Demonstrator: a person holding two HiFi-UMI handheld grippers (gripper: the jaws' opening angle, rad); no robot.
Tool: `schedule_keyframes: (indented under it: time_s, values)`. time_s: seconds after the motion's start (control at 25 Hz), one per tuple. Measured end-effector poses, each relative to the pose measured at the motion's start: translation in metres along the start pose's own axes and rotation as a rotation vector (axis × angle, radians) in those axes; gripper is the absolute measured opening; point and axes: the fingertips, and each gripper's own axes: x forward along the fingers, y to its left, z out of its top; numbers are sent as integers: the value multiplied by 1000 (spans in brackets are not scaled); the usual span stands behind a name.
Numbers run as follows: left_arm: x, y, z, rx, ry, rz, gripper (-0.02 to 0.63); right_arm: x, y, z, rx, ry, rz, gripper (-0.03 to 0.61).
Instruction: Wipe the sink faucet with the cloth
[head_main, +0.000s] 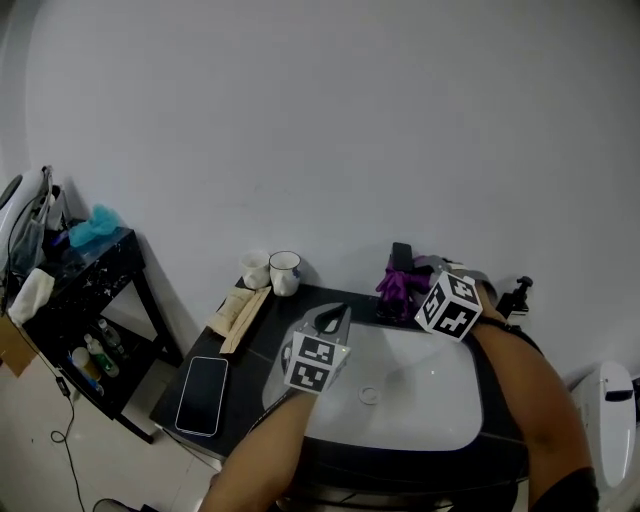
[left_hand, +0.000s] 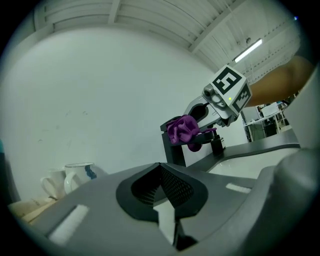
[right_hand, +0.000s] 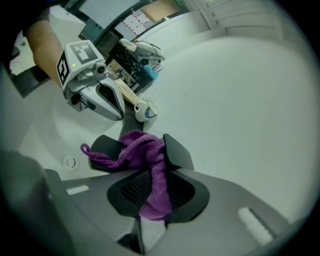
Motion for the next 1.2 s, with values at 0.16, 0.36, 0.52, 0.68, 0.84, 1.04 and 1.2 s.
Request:
schedule_keyframes:
  time_s: [0.16,0.36,0.52,0.68,0.84,1.04,1.2]
  values:
    - [0,1,-1,36,8,-3,17,-2,5,3,-36,-4,5,74]
    - [0,7,-7,39,36,14,17,-11,18,6,-104,1,30,74]
    - [0,10,-6,41,37,26,17,-28,32,14,-164,-20,44,74]
    - [-3,5,-6,31,40,19,17,-48,48,20,-210,-31,49,74]
    - [-12,7,-6,27,45,32,17,-65,62,29,-253,-48,63,74]
    - [-25,11,-5,11,42,53,17,-90,94,41,-339,-77,89,74]
    - [-33,11,-2,-10,37,60,17,-88,118,39,-335,-88,86,75]
